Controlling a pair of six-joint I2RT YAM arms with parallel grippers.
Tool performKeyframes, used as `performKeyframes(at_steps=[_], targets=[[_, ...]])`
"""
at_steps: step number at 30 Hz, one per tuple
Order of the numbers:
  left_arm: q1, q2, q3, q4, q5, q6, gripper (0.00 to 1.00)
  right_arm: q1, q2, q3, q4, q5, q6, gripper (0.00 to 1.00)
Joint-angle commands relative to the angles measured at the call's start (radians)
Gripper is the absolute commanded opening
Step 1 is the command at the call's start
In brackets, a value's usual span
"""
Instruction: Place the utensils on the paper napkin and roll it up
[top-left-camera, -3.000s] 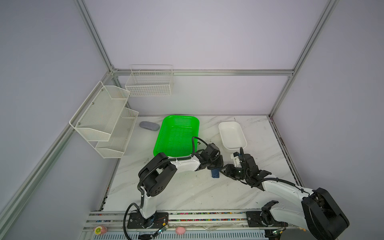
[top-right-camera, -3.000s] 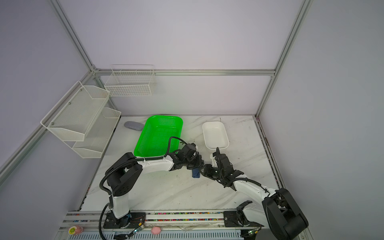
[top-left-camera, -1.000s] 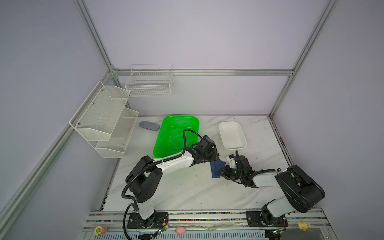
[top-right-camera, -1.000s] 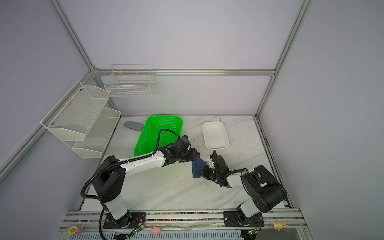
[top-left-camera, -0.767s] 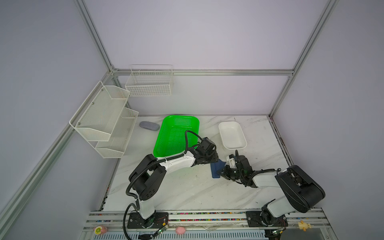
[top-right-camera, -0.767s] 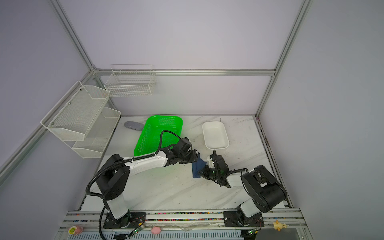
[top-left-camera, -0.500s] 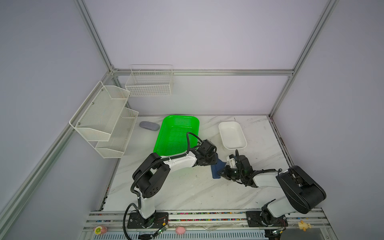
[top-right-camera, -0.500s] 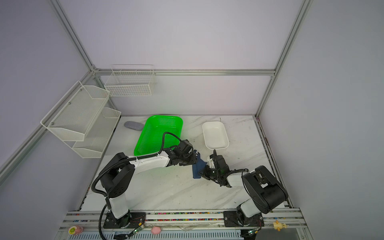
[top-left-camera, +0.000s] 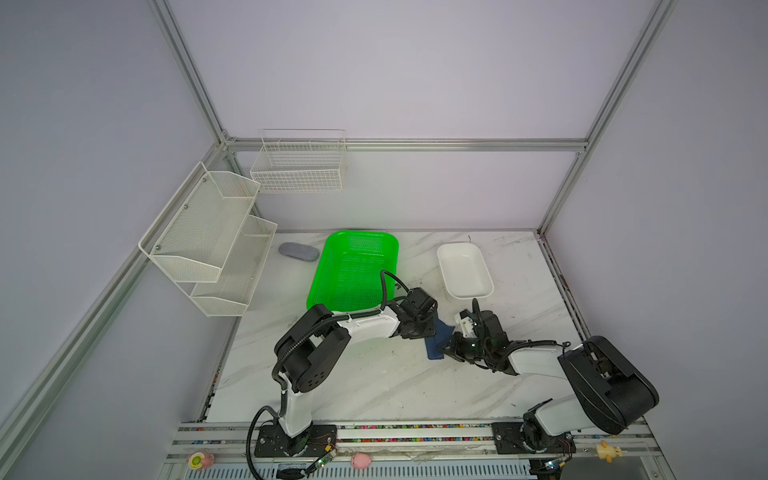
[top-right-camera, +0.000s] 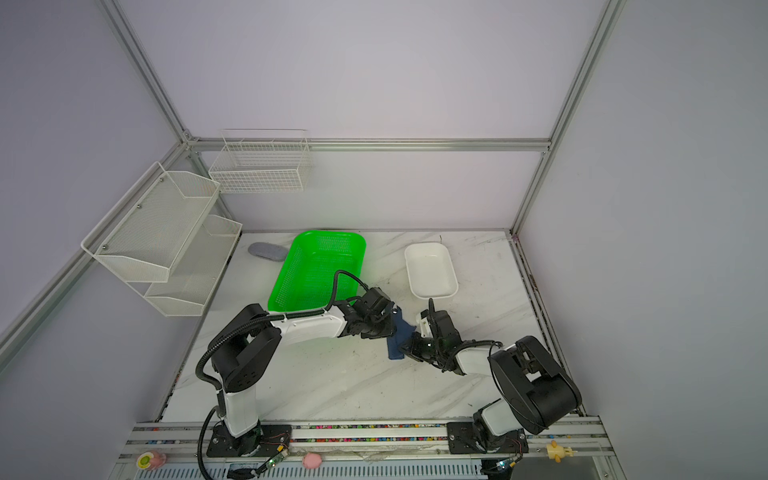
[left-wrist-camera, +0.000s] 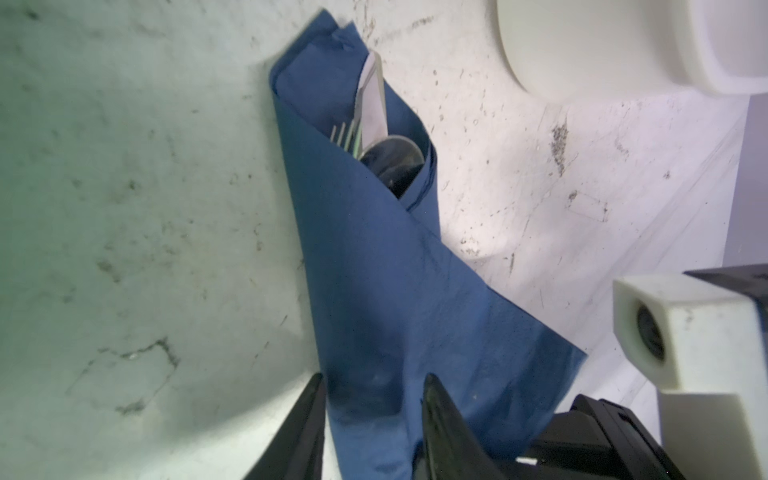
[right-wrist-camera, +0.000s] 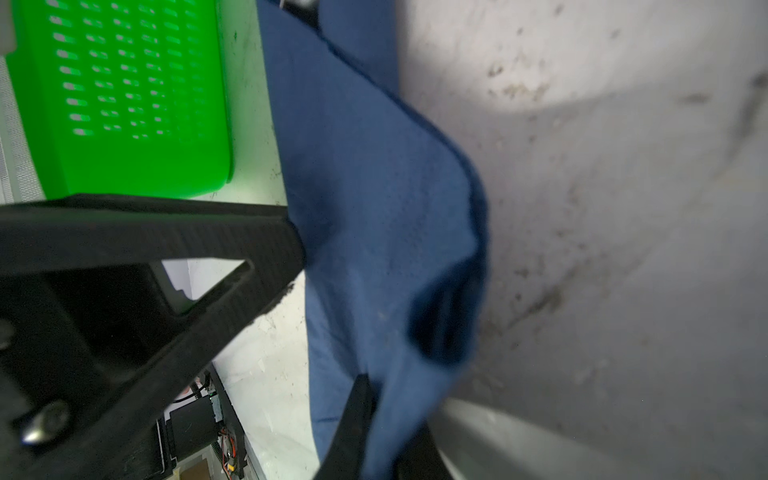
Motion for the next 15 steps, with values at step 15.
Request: performKeyframes(at_steps=[15], targets=[[-0.017,0.049,0.001,-0.042,-0.049,0.039,0.26,-0.012,-0.01,0.001,-0.066,0.012,-0.013,0.16]])
